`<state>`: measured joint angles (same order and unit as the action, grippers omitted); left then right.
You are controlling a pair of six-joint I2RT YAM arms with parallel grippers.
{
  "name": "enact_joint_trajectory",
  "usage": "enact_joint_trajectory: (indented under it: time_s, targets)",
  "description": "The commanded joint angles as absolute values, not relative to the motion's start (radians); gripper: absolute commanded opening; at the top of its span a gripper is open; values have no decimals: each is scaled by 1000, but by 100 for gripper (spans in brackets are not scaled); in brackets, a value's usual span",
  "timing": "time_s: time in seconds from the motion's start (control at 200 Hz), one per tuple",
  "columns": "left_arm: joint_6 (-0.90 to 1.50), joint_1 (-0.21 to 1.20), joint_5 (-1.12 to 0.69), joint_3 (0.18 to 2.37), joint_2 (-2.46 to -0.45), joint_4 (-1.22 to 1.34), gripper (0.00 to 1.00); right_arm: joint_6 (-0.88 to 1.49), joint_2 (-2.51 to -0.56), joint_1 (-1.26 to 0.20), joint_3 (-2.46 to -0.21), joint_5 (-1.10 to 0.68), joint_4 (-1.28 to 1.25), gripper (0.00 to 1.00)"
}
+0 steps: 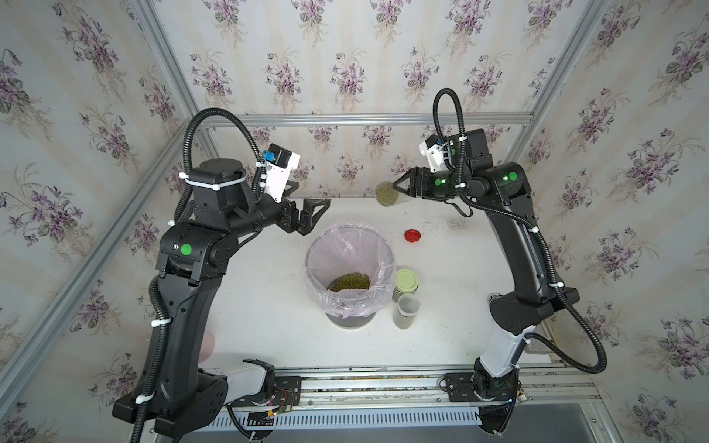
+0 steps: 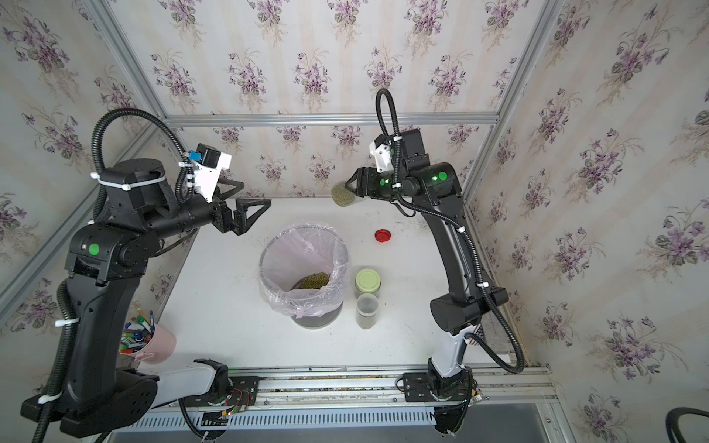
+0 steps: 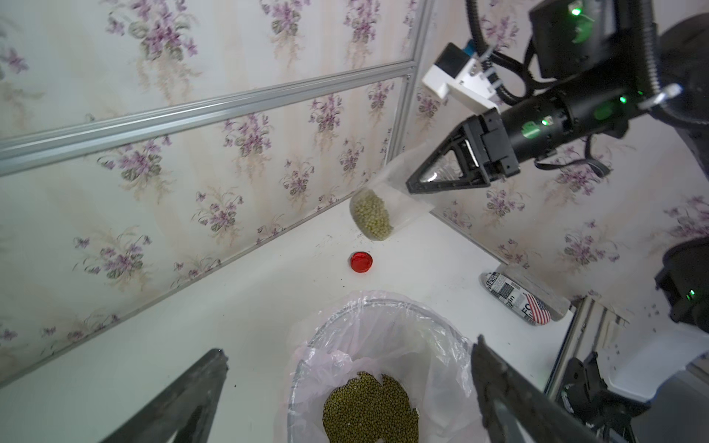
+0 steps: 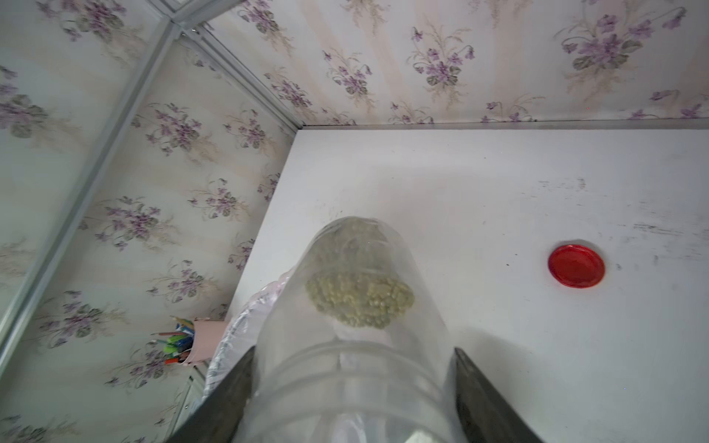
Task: Empty moldy mung beans from jars
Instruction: Pick up the jar from the center of the board.
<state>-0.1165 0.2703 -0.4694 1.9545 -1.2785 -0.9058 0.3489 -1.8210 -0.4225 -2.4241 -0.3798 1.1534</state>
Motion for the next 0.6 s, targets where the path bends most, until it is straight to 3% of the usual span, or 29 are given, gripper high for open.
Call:
enact_joint_trajectory:
  time_s: [0.0, 0.135, 0.595]
  targets:
    - [-287, 303, -528, 1962, -1283, -895, 100, 371, -1802, -426, -2417, -517, 1091, 57]
    - [-353, 351, -498, 1936, -1285, -896, 99, 374, -1781, -426, -2405, -549, 1079, 57]
    - [-553, 562, -136, 1857, -1303, -882, 99, 400, -1681, -507, -2281, -588, 1002, 56]
